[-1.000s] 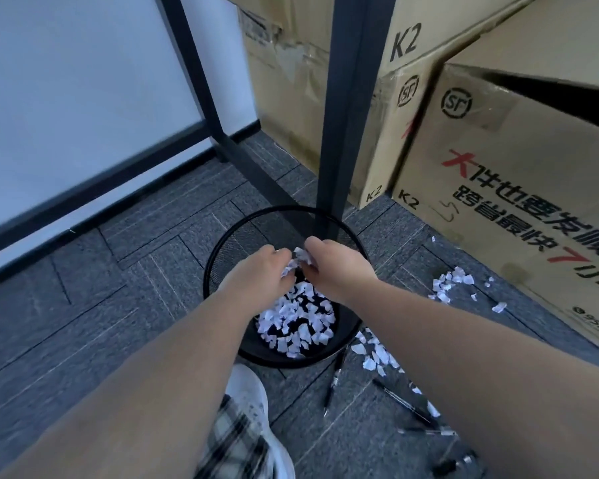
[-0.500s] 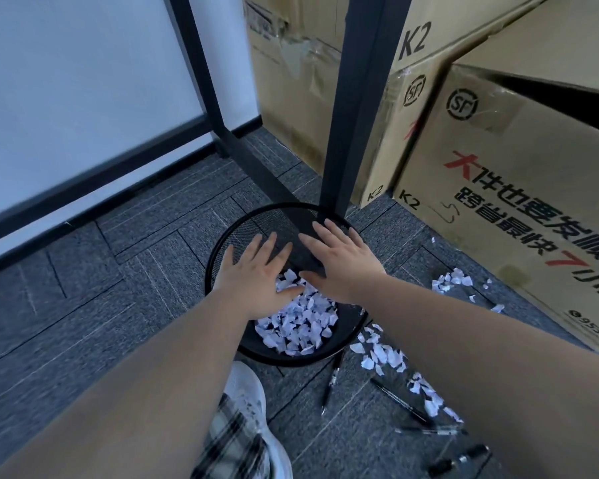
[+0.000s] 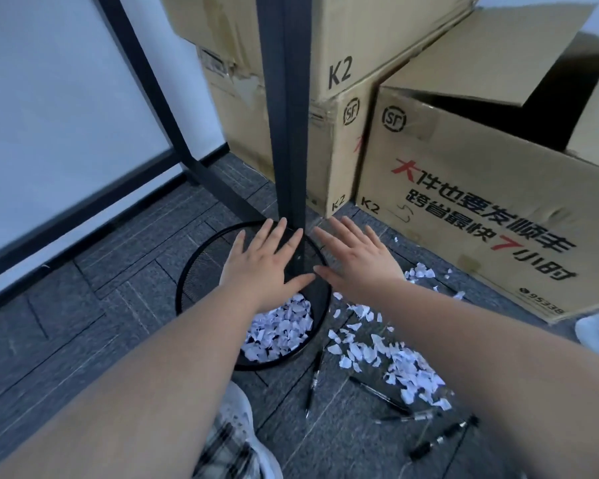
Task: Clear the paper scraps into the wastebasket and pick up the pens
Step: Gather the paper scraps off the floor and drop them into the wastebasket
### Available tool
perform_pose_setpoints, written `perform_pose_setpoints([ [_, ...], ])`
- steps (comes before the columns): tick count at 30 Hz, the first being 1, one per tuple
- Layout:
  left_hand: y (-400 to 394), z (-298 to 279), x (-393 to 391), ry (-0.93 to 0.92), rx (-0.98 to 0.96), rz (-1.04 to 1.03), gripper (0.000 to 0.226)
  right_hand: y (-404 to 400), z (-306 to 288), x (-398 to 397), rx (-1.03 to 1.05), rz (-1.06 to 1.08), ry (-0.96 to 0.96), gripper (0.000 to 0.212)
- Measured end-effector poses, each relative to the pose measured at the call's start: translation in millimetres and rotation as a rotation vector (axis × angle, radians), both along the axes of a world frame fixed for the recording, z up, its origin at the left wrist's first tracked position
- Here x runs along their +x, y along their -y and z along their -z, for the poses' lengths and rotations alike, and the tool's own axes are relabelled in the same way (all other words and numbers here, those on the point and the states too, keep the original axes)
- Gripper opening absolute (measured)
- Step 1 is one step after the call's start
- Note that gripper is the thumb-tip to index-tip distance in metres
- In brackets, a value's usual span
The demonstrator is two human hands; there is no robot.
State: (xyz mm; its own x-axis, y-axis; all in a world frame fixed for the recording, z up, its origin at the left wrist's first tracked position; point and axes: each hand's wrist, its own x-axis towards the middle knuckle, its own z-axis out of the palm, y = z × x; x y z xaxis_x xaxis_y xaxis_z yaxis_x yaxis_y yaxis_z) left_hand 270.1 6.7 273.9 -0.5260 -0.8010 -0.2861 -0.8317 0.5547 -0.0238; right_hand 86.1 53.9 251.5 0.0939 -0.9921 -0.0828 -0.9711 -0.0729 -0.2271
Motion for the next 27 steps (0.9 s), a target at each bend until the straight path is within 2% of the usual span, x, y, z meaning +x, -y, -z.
perform_pose_setpoints([
  [4,-17,3,-47,-0.024,-0.015,0.119,0.079,-37,9,-49,0.035,0.125,0.012,0.069],
  [8,-36,31,-99,-0.019,0.041,0.179,0.080,-74,42,-94,0.104,0.219,0.015,0.070],
  [17,-81,152,-163,0.052,0.210,0.237,0.088,-144,153,-147,0.335,0.360,0.092,0.083],
  [27,-95,264,-166,0.154,0.308,0.036,0.107,-179,260,-157,0.438,0.416,0.075,0.101],
])
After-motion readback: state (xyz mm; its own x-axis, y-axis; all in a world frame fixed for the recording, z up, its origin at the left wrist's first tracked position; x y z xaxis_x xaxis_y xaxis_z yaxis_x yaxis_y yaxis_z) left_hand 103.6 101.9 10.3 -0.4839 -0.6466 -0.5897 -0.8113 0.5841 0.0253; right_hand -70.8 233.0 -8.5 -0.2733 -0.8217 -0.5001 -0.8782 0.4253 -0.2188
